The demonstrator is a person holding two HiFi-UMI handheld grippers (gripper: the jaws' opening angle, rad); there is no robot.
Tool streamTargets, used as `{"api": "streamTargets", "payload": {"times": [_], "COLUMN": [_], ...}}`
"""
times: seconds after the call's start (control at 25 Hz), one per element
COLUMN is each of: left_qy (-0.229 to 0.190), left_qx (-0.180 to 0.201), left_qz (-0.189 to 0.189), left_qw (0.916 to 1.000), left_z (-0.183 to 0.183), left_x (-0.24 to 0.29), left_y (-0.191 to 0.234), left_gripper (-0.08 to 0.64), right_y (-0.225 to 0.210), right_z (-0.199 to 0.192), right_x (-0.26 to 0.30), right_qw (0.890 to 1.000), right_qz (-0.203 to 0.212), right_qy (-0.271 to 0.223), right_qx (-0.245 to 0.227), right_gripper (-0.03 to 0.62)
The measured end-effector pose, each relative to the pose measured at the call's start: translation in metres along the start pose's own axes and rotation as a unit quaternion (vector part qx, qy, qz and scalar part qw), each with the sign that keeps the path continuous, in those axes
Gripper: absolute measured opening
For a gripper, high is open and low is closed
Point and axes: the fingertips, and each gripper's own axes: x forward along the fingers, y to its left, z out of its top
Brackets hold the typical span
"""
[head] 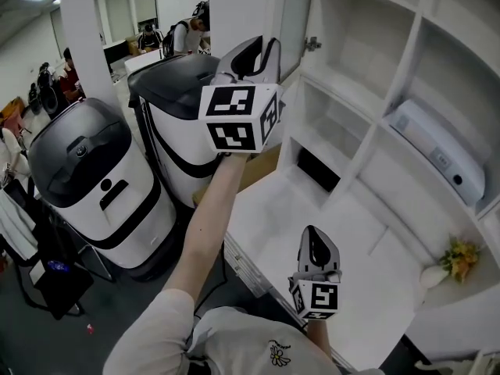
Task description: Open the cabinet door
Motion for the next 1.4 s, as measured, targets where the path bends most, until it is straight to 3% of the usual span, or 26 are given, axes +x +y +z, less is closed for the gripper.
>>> {"api": "streamTargets", "payload": {"times": [0.76,1.4], "left_qy": [-0.005,-0.006], "left_qx": [0.008,-0.003], "left_qz": [0.013,0.038], "left_qw": [0.9999,0.9993], "left_z": [-0.006,-0.019], "left_x": [0.002,0.016], "left_y": [0.055,0.11], "left_gripper": [0.08,0.094], "right_y": [0.017,0.016], "right_z": [-0.009,-0.018], "right_x": [0.036,0.058], "right_qw": [1.0,1.0], "right_qz": [0.023,0.019], "right_qy": [0.009,0.021], "right_qx": [0.004,0.004], "right_gripper": [0.0,0.0]}}
